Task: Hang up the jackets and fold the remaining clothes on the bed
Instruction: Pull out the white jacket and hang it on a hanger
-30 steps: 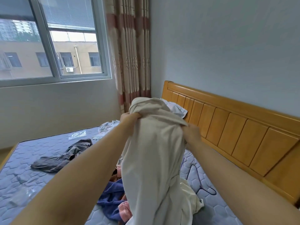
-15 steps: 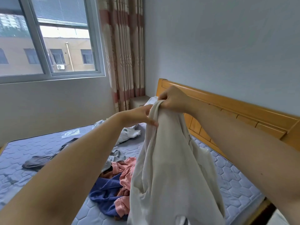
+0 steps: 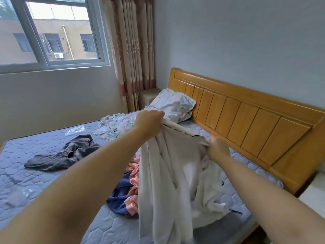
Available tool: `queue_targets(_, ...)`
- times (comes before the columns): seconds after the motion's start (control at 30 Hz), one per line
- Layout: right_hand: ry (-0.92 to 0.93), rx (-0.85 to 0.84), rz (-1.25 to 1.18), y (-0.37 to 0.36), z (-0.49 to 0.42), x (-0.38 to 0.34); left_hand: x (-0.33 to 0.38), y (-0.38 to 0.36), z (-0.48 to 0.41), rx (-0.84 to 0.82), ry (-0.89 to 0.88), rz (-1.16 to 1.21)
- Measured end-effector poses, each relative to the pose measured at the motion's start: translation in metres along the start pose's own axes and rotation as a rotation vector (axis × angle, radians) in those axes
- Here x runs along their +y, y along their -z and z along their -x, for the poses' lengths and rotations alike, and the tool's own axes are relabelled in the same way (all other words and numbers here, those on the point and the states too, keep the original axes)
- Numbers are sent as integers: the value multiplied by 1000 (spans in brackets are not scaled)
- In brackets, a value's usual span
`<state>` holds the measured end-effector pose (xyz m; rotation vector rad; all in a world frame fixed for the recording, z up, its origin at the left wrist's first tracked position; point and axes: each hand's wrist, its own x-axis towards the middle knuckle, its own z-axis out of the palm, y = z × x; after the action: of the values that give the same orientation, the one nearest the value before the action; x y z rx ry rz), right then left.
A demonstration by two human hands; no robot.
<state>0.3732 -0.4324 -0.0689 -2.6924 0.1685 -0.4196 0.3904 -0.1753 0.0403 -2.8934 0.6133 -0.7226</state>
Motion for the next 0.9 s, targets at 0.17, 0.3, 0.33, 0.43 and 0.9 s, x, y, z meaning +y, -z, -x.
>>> queue_targets(0.17,-185,-89,-252,-11,-11,-10,-42,-43,23,-315,83,-89)
queue_targets(0.3,-70,-30,-13,-11,-19,-38,-78,-80,57,-455,478,236)
queue_targets(0.33,-17,-10,105,-14,-21,-40,-84,-83,65,-407,590,318)
queue_targets(0.43,-171,-189,18,-32,-22,-57,-98,-88,85,-329,817,497)
queue_targets(0.9,-128,-778,-1068,-60,51,-286,-149,-9,171,-497,989,1679)
